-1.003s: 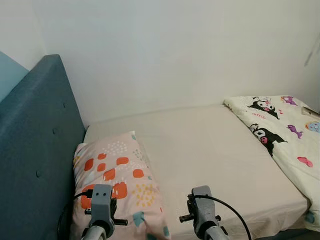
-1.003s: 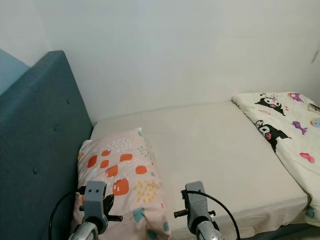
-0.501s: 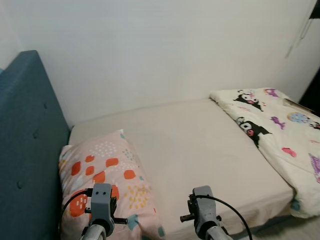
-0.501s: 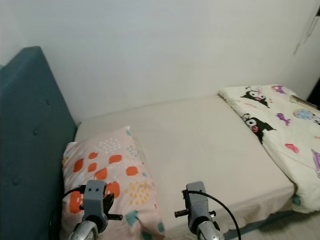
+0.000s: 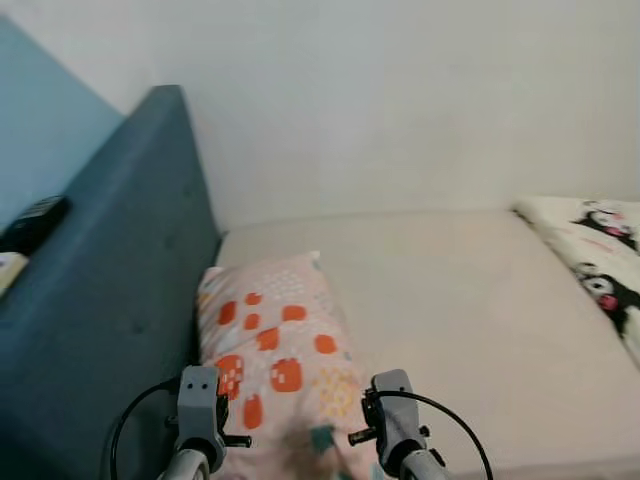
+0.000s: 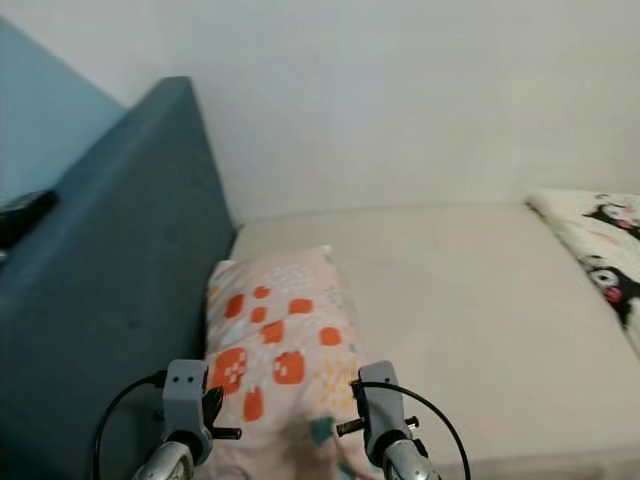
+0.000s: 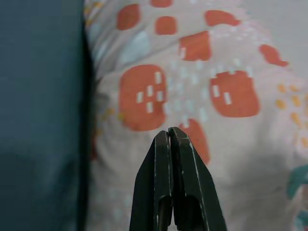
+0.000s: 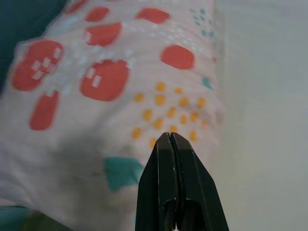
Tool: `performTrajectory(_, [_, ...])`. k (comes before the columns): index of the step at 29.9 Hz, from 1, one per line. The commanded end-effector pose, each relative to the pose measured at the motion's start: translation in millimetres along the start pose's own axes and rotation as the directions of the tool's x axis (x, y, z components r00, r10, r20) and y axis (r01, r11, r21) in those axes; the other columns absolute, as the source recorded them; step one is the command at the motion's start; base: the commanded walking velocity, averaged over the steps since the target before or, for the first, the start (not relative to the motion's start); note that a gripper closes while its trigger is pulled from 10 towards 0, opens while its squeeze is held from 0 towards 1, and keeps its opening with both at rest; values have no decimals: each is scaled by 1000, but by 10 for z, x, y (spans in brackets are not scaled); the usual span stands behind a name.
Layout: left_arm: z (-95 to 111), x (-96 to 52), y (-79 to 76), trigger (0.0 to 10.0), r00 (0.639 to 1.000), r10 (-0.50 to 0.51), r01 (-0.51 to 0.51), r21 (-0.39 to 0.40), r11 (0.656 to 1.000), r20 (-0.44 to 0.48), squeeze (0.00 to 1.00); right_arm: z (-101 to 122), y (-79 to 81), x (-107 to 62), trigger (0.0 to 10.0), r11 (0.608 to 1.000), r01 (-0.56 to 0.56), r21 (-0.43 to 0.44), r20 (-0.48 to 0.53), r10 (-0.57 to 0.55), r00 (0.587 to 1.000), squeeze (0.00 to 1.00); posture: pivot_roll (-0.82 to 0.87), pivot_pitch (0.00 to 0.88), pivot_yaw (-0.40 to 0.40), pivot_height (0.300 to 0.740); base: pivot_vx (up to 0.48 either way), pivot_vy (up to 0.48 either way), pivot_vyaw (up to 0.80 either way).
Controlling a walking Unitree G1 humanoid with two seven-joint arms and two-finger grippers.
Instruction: Clean up the room
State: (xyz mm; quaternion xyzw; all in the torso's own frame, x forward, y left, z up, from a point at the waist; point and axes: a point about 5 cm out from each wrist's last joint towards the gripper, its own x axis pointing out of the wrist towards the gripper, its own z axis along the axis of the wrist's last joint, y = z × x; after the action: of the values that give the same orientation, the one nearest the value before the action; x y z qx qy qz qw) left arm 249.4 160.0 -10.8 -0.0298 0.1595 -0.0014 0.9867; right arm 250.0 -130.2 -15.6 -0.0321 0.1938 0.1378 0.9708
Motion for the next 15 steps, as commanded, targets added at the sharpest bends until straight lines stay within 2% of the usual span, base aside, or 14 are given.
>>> performTrajectory(1, [-35, -15, 10, 10000, 1000, 2, -2, 6, 1000, -12, 0, -19, -22, -28, 10000, 1000, 9, 20, 9, -9, 1000, 0, 7, 41, -14, 740, 0, 0, 0])
performTrajectory(12, [-12, -19, 4, 10000, 1000, -7, 7, 8, 1000, 7, 0, -30, -15, -37, 10000, 1000, 8, 19, 6, -8, 1000, 0, 5, 45, -13, 740, 0, 0, 0])
performTrajectory(15, [-10, -19, 0, 10000, 1000, -10, 10, 9, 1000, 8, 0, -34, -19, -40, 10000, 1000, 9, 24, 6, -9, 1000, 0, 6, 45, -12, 740, 0, -480, 0])
